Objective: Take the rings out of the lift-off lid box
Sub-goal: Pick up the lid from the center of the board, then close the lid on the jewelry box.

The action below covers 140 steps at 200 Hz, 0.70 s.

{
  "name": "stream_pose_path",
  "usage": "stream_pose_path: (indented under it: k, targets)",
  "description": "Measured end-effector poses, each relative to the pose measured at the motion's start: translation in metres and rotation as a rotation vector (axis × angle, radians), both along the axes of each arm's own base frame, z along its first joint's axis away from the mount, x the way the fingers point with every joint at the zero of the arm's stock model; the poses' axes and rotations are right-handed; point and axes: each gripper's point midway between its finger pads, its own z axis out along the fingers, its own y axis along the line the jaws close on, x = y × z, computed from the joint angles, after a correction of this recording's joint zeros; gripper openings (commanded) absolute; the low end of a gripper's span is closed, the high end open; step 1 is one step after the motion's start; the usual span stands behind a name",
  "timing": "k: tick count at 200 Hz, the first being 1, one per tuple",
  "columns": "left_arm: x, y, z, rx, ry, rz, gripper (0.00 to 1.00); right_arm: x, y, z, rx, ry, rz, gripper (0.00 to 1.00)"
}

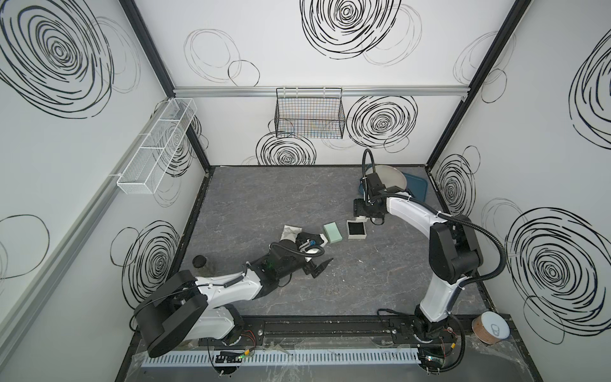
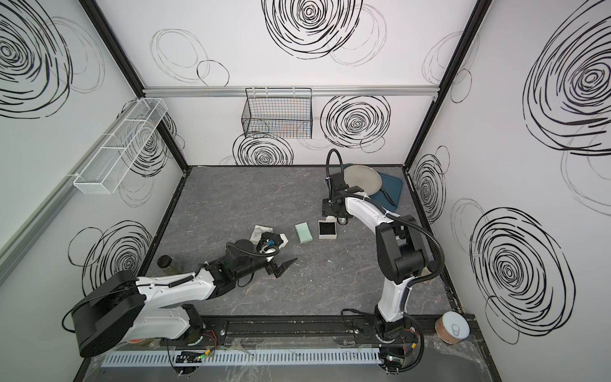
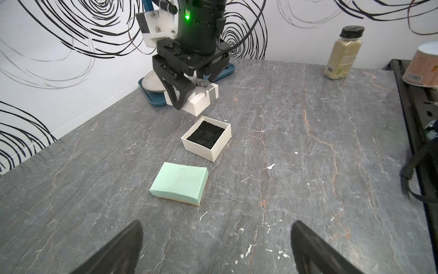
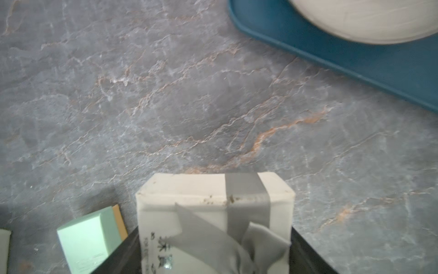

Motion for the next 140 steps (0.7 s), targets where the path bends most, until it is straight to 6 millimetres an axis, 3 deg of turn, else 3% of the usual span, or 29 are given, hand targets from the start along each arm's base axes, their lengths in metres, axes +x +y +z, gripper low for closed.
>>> stream_pose_path:
  k: [28, 106, 140]
  targets:
    - [0.0, 0.0, 0.0, 0.001, 0.0, 0.001, 1.0, -0.01, 0.011, -0.006, 0.007, 0.028, 0.015, 0.75]
    - [0.001, 0.001, 0.0, 0.002, -0.001, 0.007, 1.0, -0.035, 0.014, -0.031, 0.005, 0.102, 0.005, 0.76]
    - [0.001, 0.001, -0.003, 0.007, 0.004, 0.006, 1.0, -0.038, 0.018, -0.033, 0.01, 0.106, 0.006, 0.76]
